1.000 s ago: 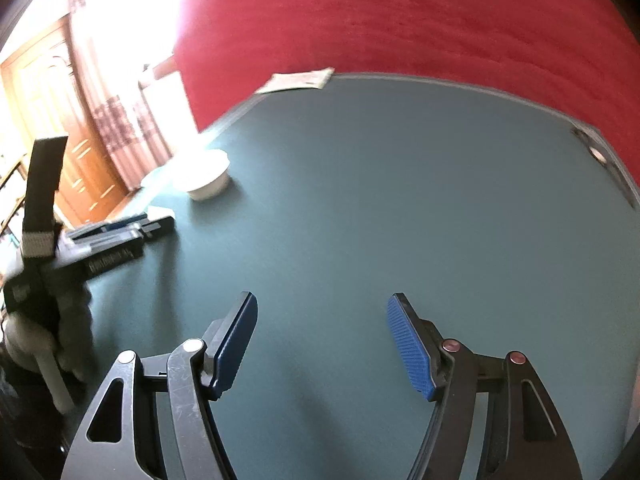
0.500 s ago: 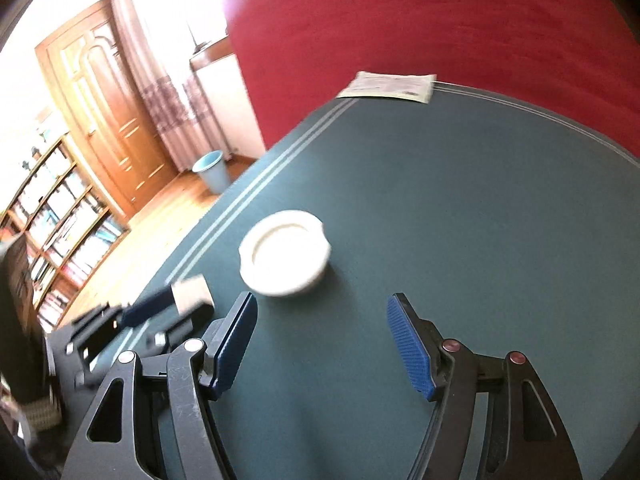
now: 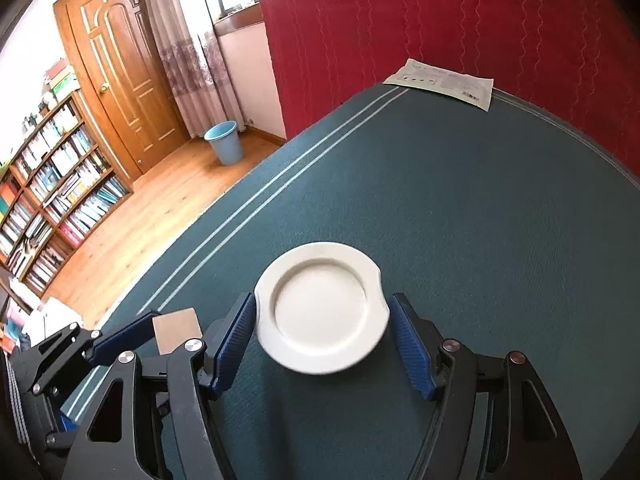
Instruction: Organize rigid objects
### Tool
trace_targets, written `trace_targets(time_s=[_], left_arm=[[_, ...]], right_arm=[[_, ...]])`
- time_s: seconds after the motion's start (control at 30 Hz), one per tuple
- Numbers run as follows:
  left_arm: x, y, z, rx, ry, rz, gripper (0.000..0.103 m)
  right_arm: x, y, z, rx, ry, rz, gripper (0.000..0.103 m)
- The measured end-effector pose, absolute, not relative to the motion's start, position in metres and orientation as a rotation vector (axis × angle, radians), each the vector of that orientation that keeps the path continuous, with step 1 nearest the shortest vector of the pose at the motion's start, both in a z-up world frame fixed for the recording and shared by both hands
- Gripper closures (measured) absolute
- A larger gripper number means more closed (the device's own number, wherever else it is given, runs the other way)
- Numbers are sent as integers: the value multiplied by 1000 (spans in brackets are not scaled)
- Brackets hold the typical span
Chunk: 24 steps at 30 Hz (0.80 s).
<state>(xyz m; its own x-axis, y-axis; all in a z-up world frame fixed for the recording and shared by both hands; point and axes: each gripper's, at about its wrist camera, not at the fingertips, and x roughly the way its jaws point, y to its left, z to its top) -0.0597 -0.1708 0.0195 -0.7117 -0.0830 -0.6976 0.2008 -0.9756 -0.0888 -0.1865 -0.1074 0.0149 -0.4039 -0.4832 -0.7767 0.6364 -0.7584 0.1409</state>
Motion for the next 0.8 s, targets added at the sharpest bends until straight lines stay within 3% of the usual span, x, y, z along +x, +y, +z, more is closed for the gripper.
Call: trace_targets(time_s=[0.07,0.3,0.8], left_arm=[[-60,-171,19,1116,234,-2762,61],[-61,-167,19,1120,216,-2771,61],[-61,-167,19,1117,199,-2775,61]], right_arm=[[-186,-107,14,1114,240,-2186,40],[-172,-99,14,1075,291,-2249,40],[-128,-21,15,1111,179,-2333,40]])
